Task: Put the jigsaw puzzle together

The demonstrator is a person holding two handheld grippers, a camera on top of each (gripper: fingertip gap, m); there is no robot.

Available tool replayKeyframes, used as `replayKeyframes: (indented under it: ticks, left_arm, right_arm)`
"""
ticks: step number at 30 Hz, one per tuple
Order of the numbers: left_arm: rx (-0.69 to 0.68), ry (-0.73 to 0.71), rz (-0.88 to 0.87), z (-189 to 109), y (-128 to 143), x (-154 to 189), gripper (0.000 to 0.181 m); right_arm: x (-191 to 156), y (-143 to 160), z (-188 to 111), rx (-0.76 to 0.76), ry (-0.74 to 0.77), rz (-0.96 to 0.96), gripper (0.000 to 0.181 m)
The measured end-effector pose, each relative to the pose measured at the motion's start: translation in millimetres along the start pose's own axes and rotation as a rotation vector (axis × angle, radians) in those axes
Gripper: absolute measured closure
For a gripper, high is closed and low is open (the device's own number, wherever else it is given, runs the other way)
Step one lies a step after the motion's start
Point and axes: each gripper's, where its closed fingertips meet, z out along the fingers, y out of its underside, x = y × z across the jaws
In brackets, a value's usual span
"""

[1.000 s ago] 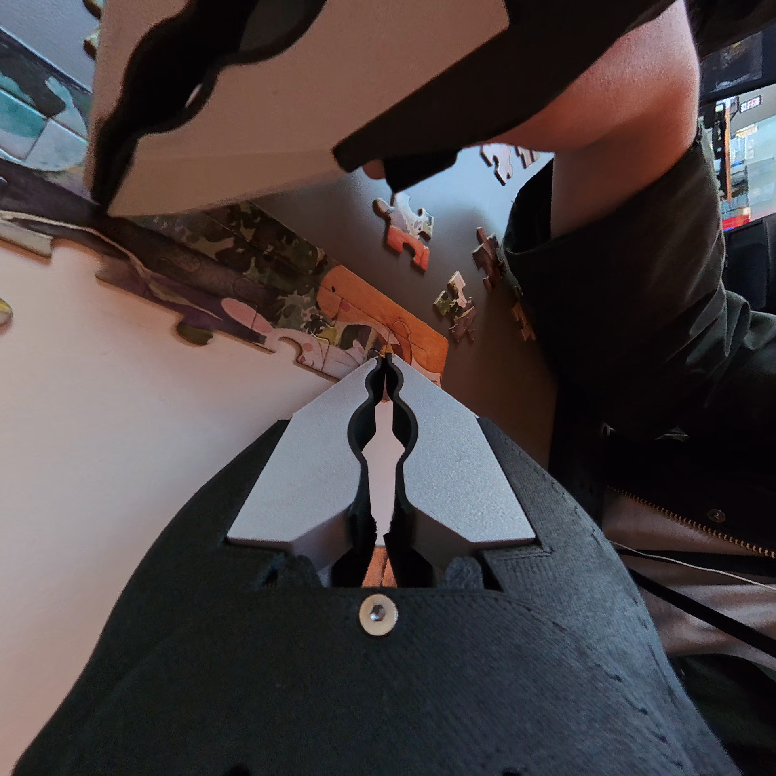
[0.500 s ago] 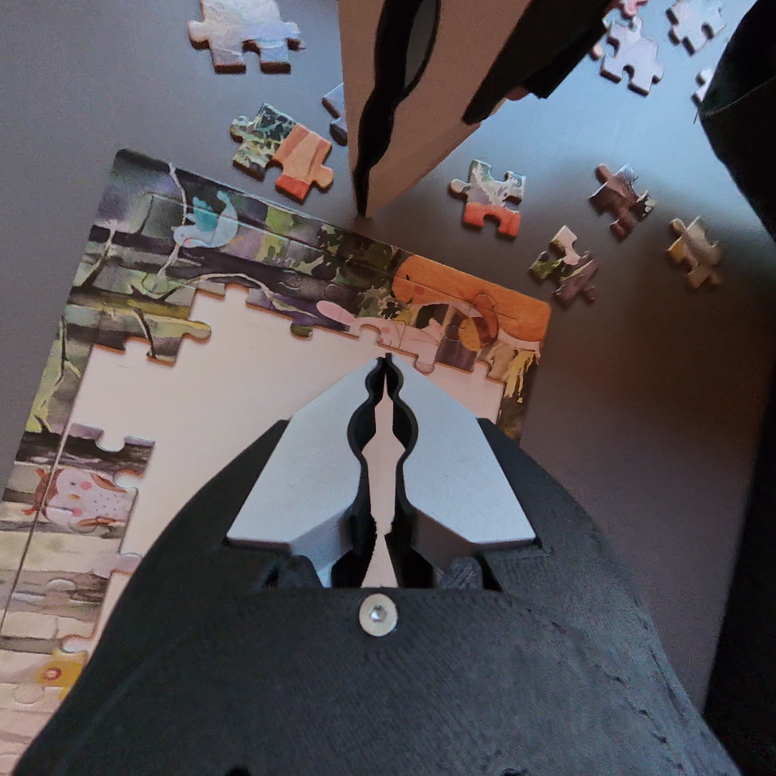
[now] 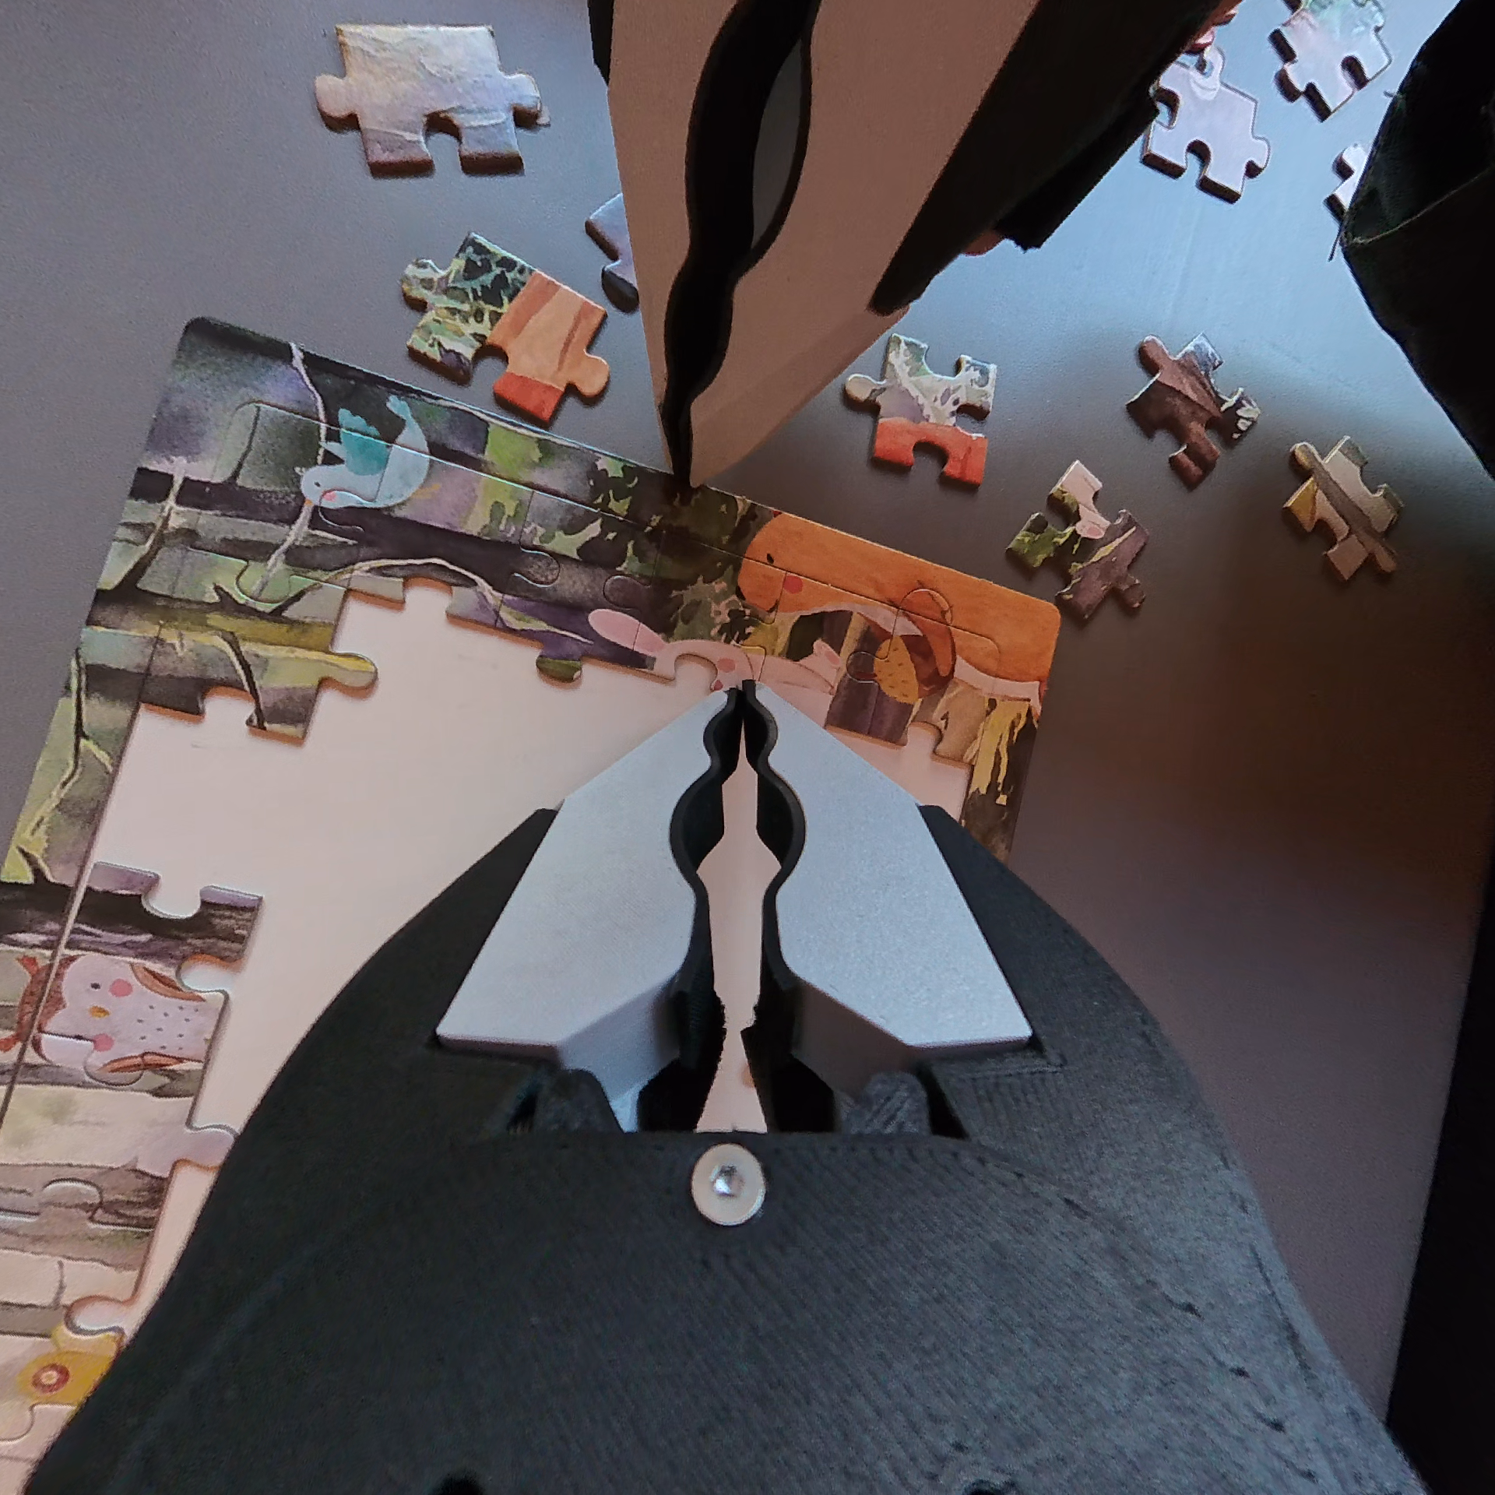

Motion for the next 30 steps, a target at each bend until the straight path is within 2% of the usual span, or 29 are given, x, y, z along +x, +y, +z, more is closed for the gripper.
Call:
replayKeyframes:
  ticks: [9,14,17,23,24,27,30]
  left_arm:
    - [0.019,0.026,-0.022,-5.3,-1.0,-0.2,0.181]
    - [0.146,0.034,-0.068,-46.2,-19.1,-5.5,0.181]
    - [0.266,-0.011,-0.081,-90.4,-35.3,-12.2,0.181]
    - [0.664,-0.112,-0.112,-213.4,-65.7,-16.5,0.181]
    - [0.725,-0.115,-0.113,-233.6,-67.6,-13.5,0.181]
    - [0.828,-0.157,-0.121,-293.5,-62.0,1.9,0.173]
    - [0.997,-0.304,-0.053,-370.2,-48.1,27.2,0.172]
  right_arm:
    - [0.2,-0.6,-0.6,0.006,-0.003,0.004,0.181]
    - [0.4,-16.5,-12.2,0.083,0.039,-0.047,0.181]
    - [-29.9,-30.6,-14.9,0.14,-0.082,-0.145,0.181]
    - [-49.5,-2.6,9.2,-0.043,-0.198,-0.16,0.181]
    - [-49.1,-5.7,8.9,-0.029,-0.201,-0.146,0.181]
    - [-49.2,-8.0,1.7,-0.02,-0.169,-0.189,0.181]
    - [-53.2,-32.4,-15.6,0.109,-0.139,-0.237,0.181]
